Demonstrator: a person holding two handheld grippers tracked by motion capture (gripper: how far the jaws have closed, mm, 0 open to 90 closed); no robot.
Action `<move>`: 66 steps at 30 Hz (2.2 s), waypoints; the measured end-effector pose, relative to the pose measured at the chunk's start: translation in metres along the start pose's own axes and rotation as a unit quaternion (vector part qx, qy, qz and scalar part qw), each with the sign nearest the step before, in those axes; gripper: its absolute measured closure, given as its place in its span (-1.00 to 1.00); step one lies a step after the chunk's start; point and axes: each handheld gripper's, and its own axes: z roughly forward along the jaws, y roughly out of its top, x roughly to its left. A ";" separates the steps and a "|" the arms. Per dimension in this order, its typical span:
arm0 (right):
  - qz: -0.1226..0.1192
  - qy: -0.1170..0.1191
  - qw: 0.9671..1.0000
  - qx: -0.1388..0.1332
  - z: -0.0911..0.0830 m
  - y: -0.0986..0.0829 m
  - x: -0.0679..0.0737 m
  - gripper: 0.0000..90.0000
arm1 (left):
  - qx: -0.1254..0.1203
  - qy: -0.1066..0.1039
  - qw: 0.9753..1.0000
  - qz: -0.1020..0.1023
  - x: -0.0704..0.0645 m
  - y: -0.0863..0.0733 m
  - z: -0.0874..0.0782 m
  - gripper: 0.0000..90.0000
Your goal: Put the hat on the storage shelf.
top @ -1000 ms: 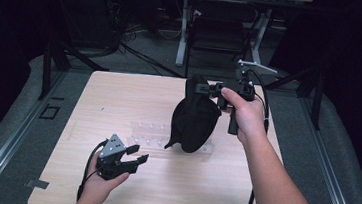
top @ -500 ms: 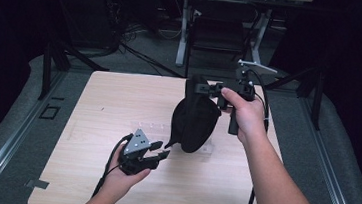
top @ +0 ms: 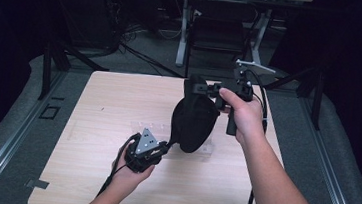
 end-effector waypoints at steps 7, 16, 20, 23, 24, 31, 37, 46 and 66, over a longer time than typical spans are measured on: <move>-0.012 -0.002 1.000 0.007 0.007 0.000 0.009 0.97 | -0.003 0.001 1.000 -0.003 0.001 -0.002 0.003 0.81; -0.012 0.005 1.000 0.017 0.015 -0.002 0.009 0.93 | -0.002 0.005 1.000 -0.006 0.002 -0.008 0.002 0.83; -0.011 0.014 1.000 0.011 0.013 -0.004 0.008 0.83 | -0.002 0.008 1.000 -0.001 0.001 -0.008 0.002 0.84; -0.011 0.022 1.000 0.008 0.010 -0.005 0.008 0.79 | -0.002 0.010 1.000 0.001 0.001 -0.009 0.002 0.84; -0.011 0.022 1.000 0.008 0.010 -0.005 0.008 0.79 | -0.002 0.010 1.000 0.001 0.001 -0.009 0.002 0.85; -0.020 0.024 1.000 0.003 -0.002 -0.004 0.009 0.72 | 0.002 0.017 1.000 -0.001 0.005 -0.013 -0.001 0.89; -0.019 0.022 1.000 -0.005 -0.011 -0.004 0.005 0.72 | 0.011 0.025 1.000 0.005 0.008 -0.017 -0.002 0.90; -0.017 0.016 1.000 -0.012 -0.024 -0.004 0.001 0.72 | 0.027 0.029 0.999 0.003 0.013 -0.031 0.000 0.90; -0.017 0.006 0.999 -0.026 -0.043 -0.008 -0.005 0.70 | 0.017 0.015 0.998 -0.051 0.024 -0.056 0.002 0.88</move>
